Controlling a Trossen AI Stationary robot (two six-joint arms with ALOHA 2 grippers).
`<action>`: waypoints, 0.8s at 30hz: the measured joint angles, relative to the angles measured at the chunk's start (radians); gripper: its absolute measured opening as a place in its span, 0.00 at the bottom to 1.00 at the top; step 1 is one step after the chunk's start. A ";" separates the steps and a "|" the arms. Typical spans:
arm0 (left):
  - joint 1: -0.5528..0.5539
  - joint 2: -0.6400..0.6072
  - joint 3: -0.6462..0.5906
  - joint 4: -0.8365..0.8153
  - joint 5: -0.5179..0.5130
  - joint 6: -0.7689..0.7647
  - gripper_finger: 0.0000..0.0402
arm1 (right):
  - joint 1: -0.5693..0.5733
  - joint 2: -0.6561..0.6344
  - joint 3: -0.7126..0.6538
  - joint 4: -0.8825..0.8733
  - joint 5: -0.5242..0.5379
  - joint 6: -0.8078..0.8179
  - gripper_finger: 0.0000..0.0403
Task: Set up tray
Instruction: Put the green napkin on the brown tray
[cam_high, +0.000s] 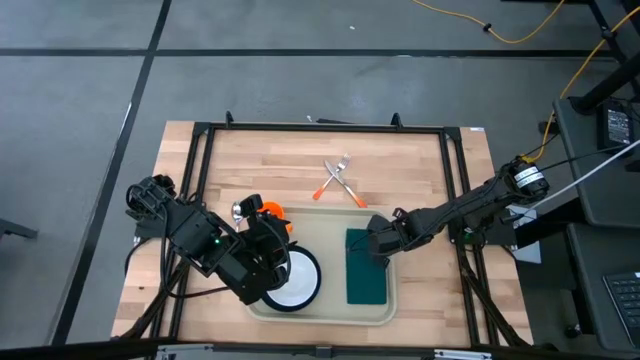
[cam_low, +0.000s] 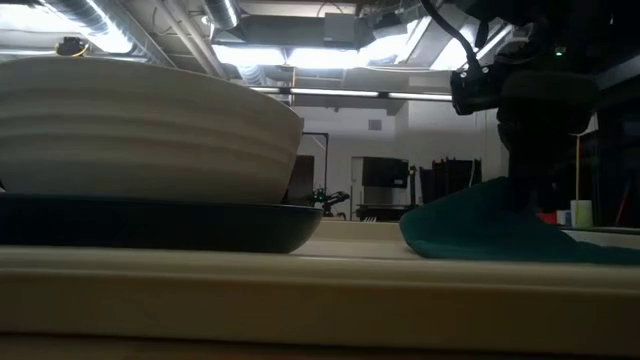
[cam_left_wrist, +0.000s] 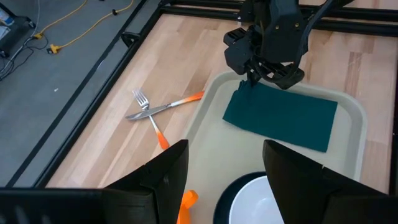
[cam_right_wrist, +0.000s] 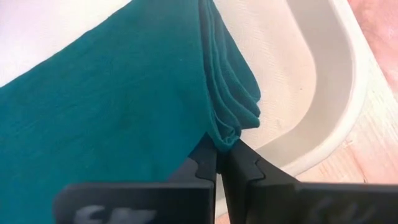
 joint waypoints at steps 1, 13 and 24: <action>0.000 0.000 0.000 0.000 0.000 0.000 0.50 | 0.000 0.000 0.000 0.000 0.000 0.000 0.03; 0.000 0.000 0.000 0.000 0.000 0.000 0.50 | 0.000 0.000 0.000 0.000 0.001 0.005 0.06; 0.000 0.000 0.000 0.000 0.000 0.000 0.50 | 0.000 0.000 0.000 -0.007 0.001 0.026 0.26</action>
